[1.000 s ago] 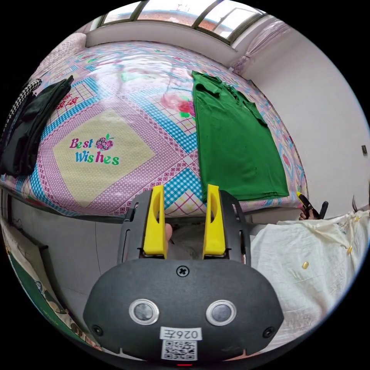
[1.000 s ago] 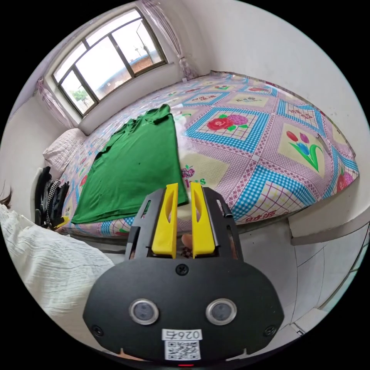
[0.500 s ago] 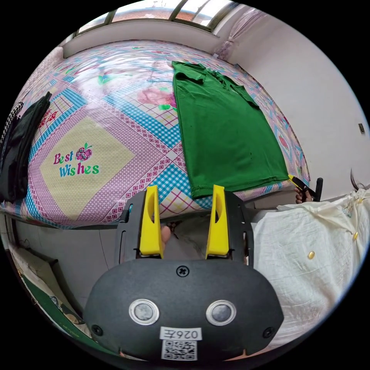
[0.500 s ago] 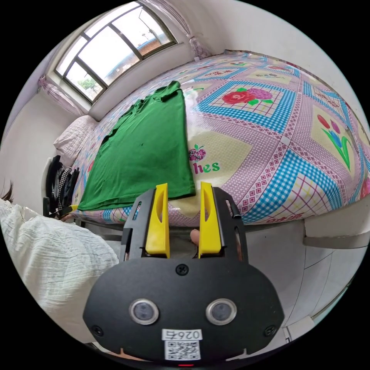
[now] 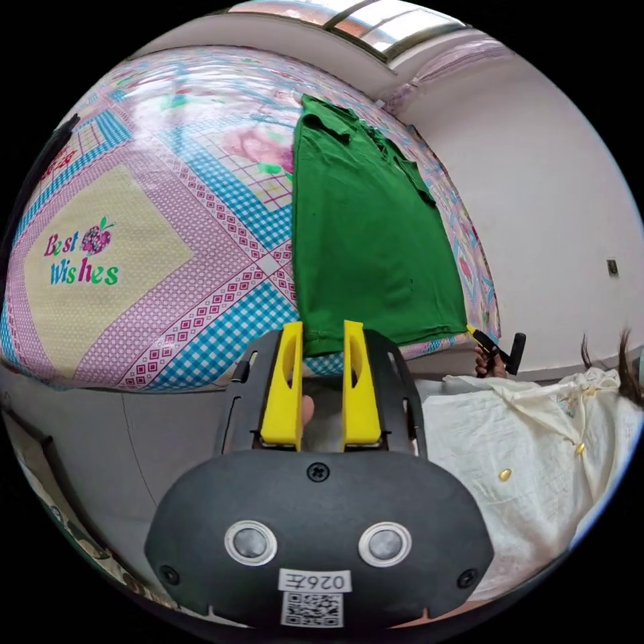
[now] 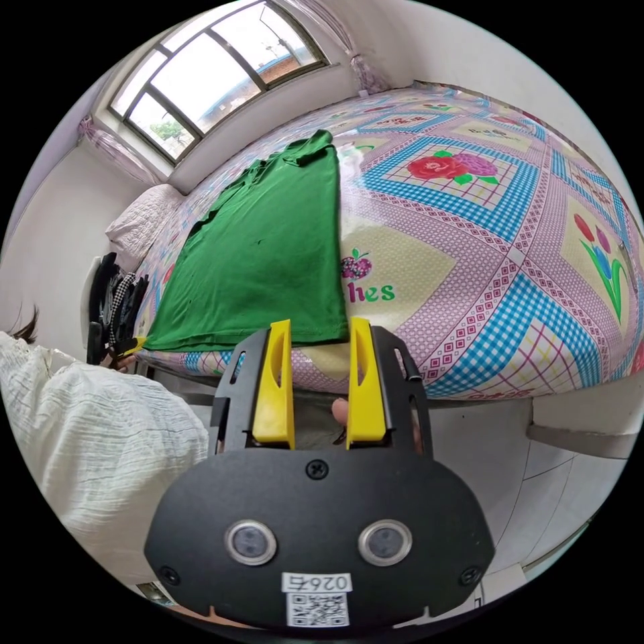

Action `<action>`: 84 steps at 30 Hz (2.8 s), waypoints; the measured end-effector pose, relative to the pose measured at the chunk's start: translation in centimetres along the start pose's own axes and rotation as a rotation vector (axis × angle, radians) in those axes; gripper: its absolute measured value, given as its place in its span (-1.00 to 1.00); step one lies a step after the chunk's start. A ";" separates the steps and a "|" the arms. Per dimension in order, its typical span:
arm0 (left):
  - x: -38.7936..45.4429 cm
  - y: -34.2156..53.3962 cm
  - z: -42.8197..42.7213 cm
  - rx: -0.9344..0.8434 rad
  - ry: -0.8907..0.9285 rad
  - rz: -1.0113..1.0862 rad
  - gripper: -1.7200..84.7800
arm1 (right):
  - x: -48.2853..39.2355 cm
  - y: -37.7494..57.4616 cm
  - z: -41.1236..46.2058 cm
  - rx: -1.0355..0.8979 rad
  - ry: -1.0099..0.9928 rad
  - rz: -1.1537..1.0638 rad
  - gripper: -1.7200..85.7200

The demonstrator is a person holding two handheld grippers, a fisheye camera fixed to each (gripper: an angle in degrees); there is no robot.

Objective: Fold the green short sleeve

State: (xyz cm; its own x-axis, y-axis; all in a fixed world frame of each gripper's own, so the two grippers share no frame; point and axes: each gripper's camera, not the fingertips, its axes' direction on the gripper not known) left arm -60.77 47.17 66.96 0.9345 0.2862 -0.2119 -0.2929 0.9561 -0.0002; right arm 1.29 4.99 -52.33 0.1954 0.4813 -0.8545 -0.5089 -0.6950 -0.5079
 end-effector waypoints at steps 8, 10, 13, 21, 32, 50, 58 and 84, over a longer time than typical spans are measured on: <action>-4.0 -0.1 -1.3 0.050 0.182 -0.150 -0.95 | 2.4 -0.9 -1.3 -0.011 0.010 0.011 -0.86; -4.6 0.1 -1.8 0.063 0.208 -0.168 -0.96 | 4.0 -1.4 -1.5 -0.042 -0.001 0.046 -0.97; -5.5 0.5 -2.8 0.087 0.254 -0.193 -0.96 | 6.5 -1.8 -2.0 -0.049 -0.122 0.131 -0.99; -7.9 3.2 -7.3 0.207 0.389 -0.252 -0.97 | 11.7 0.8 -4.5 -0.018 -0.374 0.272 -1.00; -9.9 7.5 -14.2 0.252 0.545 -0.263 -0.97 | 14.3 5.9 -9.8 -0.032 -0.565 0.236 -1.00; -5.7 -7.6 -24.2 0.426 0.792 0.006 -0.97 | 19.1 -7.5 -14.8 0.394 -0.872 0.203 -1.00; -6.3 -23.0 -23.0 0.370 0.837 -0.067 -0.97 | 20.0 -22.3 -9.6 0.375 -0.781 0.204 -1.00; -10.6 -52.9 -9.3 0.135 0.829 -0.308 -0.81 | 23.6 -47.9 15.0 0.107 -0.657 0.497 -0.86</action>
State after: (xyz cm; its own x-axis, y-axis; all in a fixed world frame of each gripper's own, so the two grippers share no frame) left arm -57.06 -7.06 60.12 0.5054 -0.0713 -0.8600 0.0224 0.9973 -0.0696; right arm 17.72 57.59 -46.56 -0.5857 0.3681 -0.7221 -0.4898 -0.8706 -0.0465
